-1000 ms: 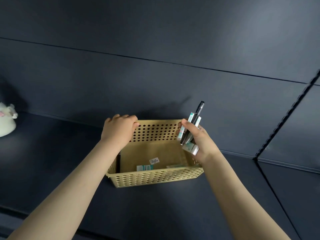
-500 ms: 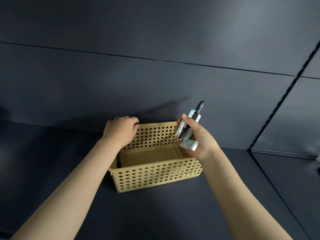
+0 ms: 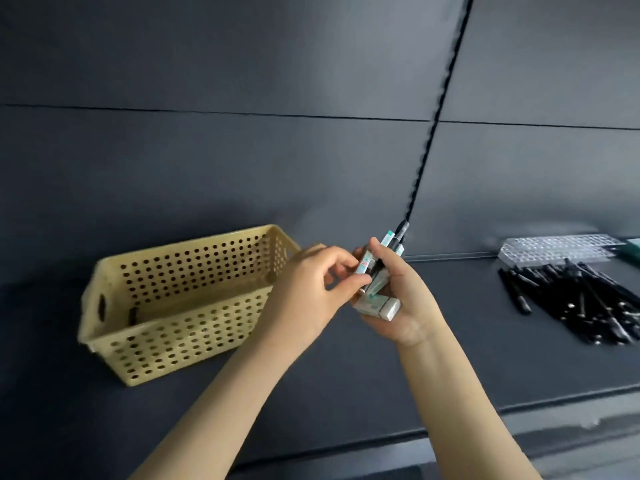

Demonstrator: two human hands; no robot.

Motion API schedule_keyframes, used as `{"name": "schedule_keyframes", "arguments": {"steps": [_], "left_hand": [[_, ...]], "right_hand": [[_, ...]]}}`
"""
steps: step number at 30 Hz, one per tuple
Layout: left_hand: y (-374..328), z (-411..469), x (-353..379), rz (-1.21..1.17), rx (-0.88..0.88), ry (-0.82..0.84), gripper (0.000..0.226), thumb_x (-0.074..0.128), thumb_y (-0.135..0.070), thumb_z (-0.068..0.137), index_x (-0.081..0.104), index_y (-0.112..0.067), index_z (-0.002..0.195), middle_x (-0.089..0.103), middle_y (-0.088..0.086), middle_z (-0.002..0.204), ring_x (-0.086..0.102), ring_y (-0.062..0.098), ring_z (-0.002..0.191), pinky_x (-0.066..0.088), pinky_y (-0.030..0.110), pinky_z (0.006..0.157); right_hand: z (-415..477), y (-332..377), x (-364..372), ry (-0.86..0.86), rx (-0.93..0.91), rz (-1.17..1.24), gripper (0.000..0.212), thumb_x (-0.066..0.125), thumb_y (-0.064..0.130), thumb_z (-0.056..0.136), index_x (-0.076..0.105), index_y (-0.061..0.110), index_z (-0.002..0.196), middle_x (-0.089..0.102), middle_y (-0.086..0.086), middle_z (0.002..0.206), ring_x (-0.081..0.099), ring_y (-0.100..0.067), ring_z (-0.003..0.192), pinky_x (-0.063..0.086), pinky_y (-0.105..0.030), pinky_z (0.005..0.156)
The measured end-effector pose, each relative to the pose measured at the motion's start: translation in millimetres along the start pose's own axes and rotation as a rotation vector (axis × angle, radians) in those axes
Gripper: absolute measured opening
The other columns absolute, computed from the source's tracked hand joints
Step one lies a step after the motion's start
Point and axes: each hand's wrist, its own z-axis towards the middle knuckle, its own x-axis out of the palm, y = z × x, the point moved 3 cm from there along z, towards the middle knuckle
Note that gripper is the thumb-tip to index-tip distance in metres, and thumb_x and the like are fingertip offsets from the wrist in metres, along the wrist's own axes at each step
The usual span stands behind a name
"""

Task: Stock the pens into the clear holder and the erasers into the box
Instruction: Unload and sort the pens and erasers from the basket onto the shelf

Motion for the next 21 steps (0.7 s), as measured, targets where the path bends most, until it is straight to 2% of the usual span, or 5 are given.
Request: {"name": "schedule_keyframes", "arguments": {"steps": [2,7,11,17,21], "left_hand": [[-26,0,39,-0.048,0.014,0.040,0.014,0.074,-0.033,0.083,0.071,-0.023,0.092,0.063,-0.015,0.079,0.056,0.004,0.074,0.042,0.013,0.064],[-108,-6,146,-0.139,0.050,0.114,0.003,0.071,-0.023,0.086,0.071,-0.022,0.089,0.065,-0.014,0.079,0.059,0.003,0.076,0.040,0.008,0.064],[-171,-15,235,-0.197,0.060,0.113,0.001,0.070,-0.015,0.086,0.070,-0.016,0.086,0.064,-0.009,0.079,0.060,0.004,0.075,0.043,0.008,0.063],[-237,-23,336,-0.323,-0.004,0.098,0.004,0.067,-0.007,0.087,0.068,-0.009,0.090,0.066,-0.002,0.084,0.061,0.005,0.076,0.046,0.009,0.065],[-259,-13,388,-0.441,-0.112,0.197,0.007,0.064,-0.012,0.091,0.068,-0.015,0.095,0.070,-0.003,0.085,0.065,0.007,0.078,0.052,0.019,0.071]], "right_hand": [[-26,27,-33,-0.044,-0.040,-0.011,0.017,0.065,0.027,0.091,0.061,0.012,0.086,0.065,-0.002,0.084,0.069,-0.026,0.090,0.051,-0.033,0.091],[-97,105,-129,-0.144,-0.113,-0.062,0.027,0.070,0.035,0.084,0.063,0.011,0.095,0.064,-0.006,0.097,0.063,-0.027,0.101,0.047,-0.036,0.096],[-152,168,-200,-0.213,-0.182,-0.044,0.042,0.071,0.035,0.080,0.061,0.012,0.114,0.066,-0.005,0.103,0.066,-0.021,0.087,0.057,-0.031,0.074],[-211,240,-288,-0.391,-0.238,-0.035,0.023,0.065,0.034,0.088,0.065,0.012,0.081,0.062,-0.002,0.075,0.058,-0.015,0.071,0.039,-0.025,0.069],[-236,282,-332,-0.424,-0.325,0.083,0.026,0.064,0.034,0.087,0.068,0.017,0.068,0.065,0.004,0.070,0.061,-0.008,0.063,0.041,-0.021,0.064]]}}
